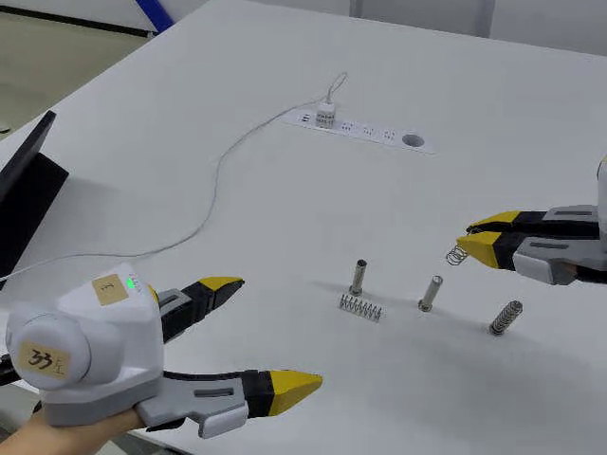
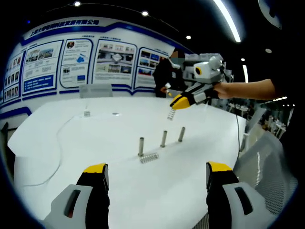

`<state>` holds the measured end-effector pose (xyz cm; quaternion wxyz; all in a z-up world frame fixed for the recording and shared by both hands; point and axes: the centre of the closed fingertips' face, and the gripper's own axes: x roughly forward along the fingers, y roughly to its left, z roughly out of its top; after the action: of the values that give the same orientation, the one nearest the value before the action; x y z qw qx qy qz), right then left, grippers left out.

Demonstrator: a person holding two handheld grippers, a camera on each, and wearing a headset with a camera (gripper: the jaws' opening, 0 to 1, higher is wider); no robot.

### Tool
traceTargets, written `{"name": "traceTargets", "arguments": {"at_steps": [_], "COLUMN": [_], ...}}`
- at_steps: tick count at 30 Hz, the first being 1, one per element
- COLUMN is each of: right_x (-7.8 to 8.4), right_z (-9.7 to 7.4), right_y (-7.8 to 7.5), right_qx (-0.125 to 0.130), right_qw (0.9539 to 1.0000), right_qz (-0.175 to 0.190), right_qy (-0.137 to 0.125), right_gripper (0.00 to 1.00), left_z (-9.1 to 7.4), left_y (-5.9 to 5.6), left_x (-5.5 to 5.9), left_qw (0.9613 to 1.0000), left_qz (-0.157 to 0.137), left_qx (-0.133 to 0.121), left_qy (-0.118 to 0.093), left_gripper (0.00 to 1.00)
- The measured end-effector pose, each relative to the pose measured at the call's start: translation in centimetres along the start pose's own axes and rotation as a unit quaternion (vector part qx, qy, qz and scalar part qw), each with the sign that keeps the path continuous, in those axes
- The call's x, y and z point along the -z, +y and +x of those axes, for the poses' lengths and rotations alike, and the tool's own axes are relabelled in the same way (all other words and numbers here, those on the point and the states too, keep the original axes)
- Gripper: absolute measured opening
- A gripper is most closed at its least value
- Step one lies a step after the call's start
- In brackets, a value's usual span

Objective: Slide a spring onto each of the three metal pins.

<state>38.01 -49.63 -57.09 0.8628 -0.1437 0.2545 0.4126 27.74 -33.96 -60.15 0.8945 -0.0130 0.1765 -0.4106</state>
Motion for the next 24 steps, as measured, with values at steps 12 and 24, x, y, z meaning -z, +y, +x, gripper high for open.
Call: {"name": "traceTargets", "arguments": {"at_steps": [12, 24], "right_x": [2.2, 3.2], "right_z": [1.8, 2.8], "right_y": [-0.4, -0.1], "right_qx": [0.003, -0.005], "right_qw": [0.9996, 0.9991], "right_qz": [0.013, 0.022], "right_qy": [0.025, 0.037], "right_gripper": [0.11, 0.11], "left_z": [0.1, 0.4], "left_y": [0.6, 0.1], "left_x": [-0.3, -1.3], "left_qw": [0.9998, 0.9995], "left_qz": [-0.015, -0.021], "left_qx": [-0.009, -0.021], "left_qy": [0.001, -0.012], "left_gripper": [0.94, 0.99]}}
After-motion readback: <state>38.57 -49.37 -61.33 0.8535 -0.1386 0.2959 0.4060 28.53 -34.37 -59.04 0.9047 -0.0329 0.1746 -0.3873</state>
